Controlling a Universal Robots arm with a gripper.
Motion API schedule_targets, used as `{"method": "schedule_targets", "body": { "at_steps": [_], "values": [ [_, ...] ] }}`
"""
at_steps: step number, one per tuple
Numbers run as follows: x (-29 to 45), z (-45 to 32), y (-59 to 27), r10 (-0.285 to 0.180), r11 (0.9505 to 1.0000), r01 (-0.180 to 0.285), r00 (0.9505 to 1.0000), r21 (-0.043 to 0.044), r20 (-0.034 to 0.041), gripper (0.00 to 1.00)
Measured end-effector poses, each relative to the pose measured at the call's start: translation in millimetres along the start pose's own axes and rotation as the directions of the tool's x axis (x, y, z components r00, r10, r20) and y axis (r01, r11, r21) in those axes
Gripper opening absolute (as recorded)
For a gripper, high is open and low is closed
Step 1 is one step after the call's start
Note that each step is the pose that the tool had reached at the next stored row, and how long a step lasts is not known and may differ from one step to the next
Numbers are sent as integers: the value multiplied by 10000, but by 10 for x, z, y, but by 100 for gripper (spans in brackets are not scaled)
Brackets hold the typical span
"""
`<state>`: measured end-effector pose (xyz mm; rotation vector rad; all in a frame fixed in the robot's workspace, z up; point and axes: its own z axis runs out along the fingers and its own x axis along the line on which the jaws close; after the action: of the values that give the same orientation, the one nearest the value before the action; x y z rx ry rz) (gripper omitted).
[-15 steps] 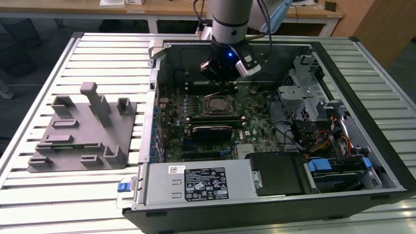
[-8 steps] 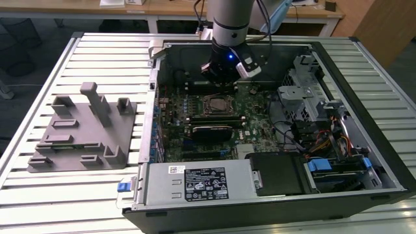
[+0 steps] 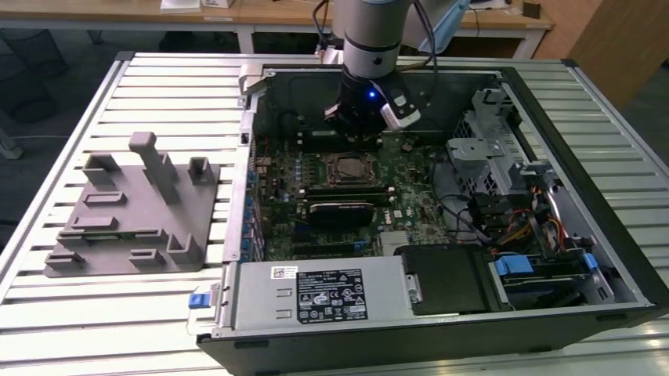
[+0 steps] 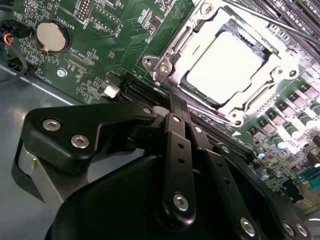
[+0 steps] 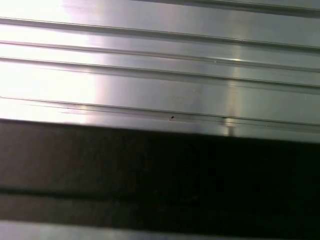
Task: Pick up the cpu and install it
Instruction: 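Install the first cpu locking lever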
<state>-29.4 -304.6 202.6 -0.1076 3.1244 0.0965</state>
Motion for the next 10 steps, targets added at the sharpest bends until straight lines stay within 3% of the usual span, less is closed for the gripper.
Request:
{"method": "schedule_targets", "body": {
  "at_steps": [10],
  "values": [
    [-9,31,-3,-4,9996,5,10000,279,-22,11]
  ]
}}
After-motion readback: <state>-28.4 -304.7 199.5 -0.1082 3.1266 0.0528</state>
